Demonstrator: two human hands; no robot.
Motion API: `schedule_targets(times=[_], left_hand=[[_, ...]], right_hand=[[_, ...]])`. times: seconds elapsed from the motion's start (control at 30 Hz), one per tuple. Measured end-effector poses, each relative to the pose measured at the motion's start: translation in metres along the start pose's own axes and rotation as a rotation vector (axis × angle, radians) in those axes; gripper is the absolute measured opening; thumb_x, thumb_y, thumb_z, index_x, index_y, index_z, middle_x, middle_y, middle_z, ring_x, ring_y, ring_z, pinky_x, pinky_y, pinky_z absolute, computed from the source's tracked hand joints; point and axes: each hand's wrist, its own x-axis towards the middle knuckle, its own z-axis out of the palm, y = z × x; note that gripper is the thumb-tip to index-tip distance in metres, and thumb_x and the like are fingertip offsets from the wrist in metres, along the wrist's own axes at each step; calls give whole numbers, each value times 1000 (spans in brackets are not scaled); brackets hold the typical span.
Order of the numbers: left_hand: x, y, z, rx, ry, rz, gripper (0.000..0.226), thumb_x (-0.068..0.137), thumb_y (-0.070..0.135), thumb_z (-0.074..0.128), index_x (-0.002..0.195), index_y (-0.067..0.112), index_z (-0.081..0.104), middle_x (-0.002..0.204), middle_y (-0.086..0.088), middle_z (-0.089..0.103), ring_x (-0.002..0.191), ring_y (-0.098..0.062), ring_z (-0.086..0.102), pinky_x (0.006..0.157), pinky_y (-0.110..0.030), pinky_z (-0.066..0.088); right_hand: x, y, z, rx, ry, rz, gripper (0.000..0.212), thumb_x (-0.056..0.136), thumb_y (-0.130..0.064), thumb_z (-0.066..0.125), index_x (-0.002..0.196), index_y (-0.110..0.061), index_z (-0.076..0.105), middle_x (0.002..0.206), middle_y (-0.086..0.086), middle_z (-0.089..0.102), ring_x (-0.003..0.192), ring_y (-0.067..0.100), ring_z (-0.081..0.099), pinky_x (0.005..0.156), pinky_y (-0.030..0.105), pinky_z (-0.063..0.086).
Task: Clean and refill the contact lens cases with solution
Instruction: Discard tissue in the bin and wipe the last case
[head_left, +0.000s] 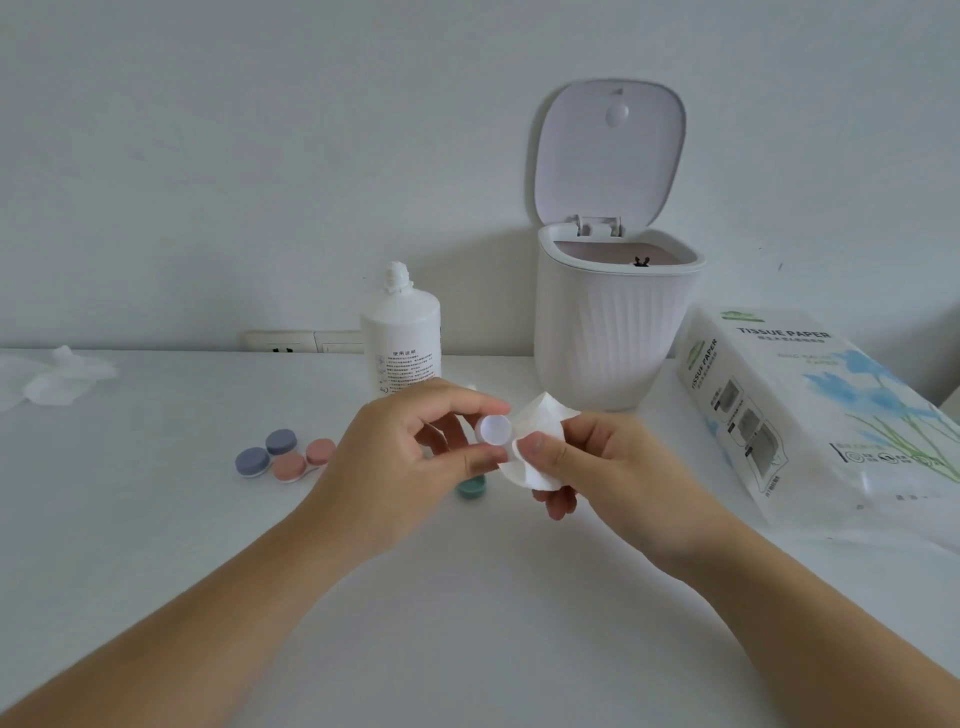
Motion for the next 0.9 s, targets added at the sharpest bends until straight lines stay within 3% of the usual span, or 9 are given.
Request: schedule_targets(times=[0.13,0.23,0.3,0.43,0.63,0.77,0.9], left_hand=[[-2,0,2,62,8,37,37,75,20,86,95,48,73,90,16,68,73,-19,60,70,-28,51],[-2,1,2,56,1,47,43,75,11,86,93,47,72,87,11,67,71,-19,60,70,-33,52],[-3,1,2,5,5,17,33,72,16,90,84,42,72,80,5,67,66,-17,60,68,-42,53],[-9,6,9,-46,-12,-7,30,65,34,86,80,28,61,74,10,65,63,-17,57,59,-40,51],[-8,3,5,-33,-54,4,27,69,34,84,84,28,64,76,2,66,66,-24,59,63,-46,50],[-5,-1,-3,27,-152,23,30,80,25,83,100,41,69,84,-2,68,73,-23,62,74,-48,53],[-3,0,-6,35,-187,-12,27,74,38,82,97,43,70,85,3,69,80,-19,64,82,-48,53]], right_hand=[[-3,-1,1,-12,-144,35,19,94,-37,63,80,-29,73,74,-2,69,65,14,64,67,26,50],[-3,0,1,-17,-146,35,25,95,-37,60,75,-28,71,71,-2,67,65,16,63,67,27,49],[-2,0,0,-50,-108,25,34,95,-41,57,72,-18,68,66,0,66,63,14,62,66,23,47],[0,3,0,-64,-37,-18,51,93,-45,53,78,3,61,60,4,63,59,13,57,63,15,43],[0,4,-2,-67,-84,-11,50,94,-44,53,75,2,61,59,4,60,57,14,54,63,14,42],[-2,4,-1,-99,-202,31,45,95,-39,57,77,2,61,59,3,58,55,14,53,60,20,43],[-2,4,-1,-134,-234,45,46,92,-42,59,80,2,63,66,16,58,58,19,55,60,26,44]])
